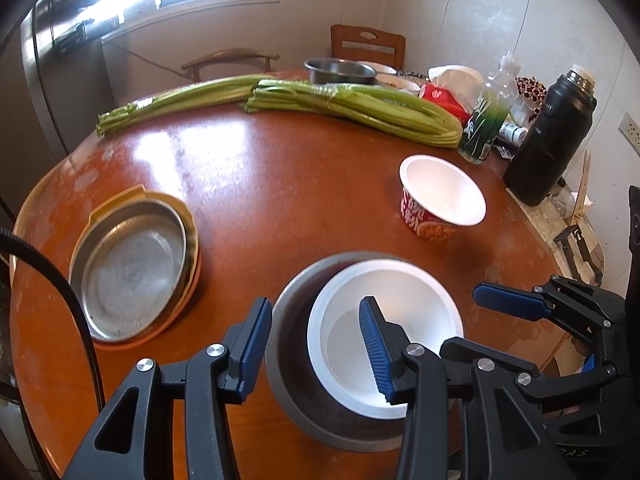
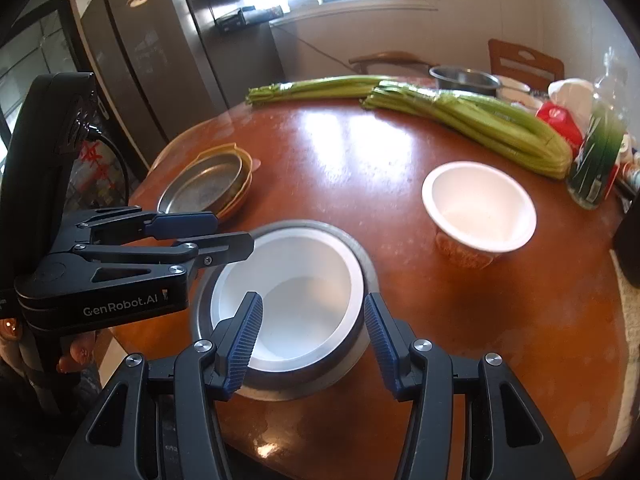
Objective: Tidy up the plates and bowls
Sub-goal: 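Open the left gripper to release the white bowl in the steel bowl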
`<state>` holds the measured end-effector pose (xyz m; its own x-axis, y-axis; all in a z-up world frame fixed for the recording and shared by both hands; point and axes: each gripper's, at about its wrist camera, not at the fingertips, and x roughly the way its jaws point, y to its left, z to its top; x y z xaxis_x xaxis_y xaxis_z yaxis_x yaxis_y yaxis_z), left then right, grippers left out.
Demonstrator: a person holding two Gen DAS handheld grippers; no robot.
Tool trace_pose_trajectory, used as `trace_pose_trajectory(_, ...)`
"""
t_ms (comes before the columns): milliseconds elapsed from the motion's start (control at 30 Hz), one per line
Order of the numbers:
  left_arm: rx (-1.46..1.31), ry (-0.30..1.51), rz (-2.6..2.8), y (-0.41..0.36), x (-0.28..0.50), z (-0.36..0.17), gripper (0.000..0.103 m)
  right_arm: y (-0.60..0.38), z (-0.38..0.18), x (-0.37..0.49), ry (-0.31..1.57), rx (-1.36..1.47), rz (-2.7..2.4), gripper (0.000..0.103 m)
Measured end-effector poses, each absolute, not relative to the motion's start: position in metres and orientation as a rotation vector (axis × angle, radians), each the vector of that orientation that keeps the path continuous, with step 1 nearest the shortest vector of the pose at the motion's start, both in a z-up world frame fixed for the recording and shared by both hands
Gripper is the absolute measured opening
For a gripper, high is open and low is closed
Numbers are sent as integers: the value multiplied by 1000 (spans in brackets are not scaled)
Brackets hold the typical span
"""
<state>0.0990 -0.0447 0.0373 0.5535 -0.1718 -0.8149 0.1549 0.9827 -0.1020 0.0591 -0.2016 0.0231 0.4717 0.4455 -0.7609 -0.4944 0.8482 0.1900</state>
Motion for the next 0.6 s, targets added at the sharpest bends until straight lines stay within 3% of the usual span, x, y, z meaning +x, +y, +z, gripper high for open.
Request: trace_pose_trajectory(600, 56, 897, -269, -80, 131, 67, 45, -233, 55, 80, 822, -33, 467, 55)
